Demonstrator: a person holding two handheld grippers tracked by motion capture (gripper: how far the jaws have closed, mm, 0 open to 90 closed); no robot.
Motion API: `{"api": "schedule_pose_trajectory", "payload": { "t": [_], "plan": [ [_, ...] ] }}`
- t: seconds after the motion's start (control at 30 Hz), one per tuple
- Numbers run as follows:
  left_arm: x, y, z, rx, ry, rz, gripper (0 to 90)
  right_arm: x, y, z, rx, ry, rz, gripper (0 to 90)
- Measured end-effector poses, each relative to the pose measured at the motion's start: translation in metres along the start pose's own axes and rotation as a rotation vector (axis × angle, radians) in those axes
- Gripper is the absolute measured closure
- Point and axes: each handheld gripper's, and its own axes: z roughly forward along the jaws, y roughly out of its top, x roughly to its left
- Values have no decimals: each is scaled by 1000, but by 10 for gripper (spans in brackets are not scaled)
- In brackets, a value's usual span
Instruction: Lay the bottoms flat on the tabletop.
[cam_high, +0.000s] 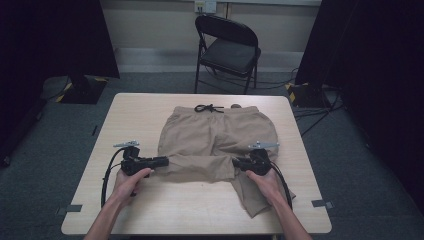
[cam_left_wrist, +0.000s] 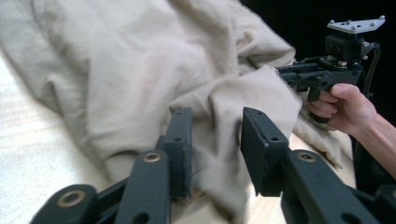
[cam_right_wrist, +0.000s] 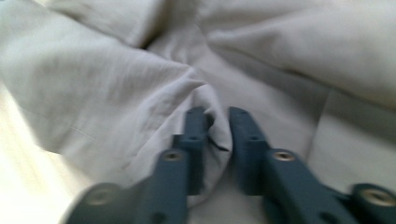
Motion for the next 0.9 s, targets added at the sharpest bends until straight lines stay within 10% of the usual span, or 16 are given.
{"api": "schedule_pose_trajectory", "payload": {
  "t": [0.17,0.53,0.9],
  "plan": [
    [-11,-6,-14,-11,11,16,589,15,4,-21,-59,33,-23,599],
    [-22,-26,-49,-35,17,61,688,35,-16,-36,-61,88,-76,749],
    [-4,-39,-28,56,134,9,471,35,-31,-26,29,74,-83,618]
  ]
}}
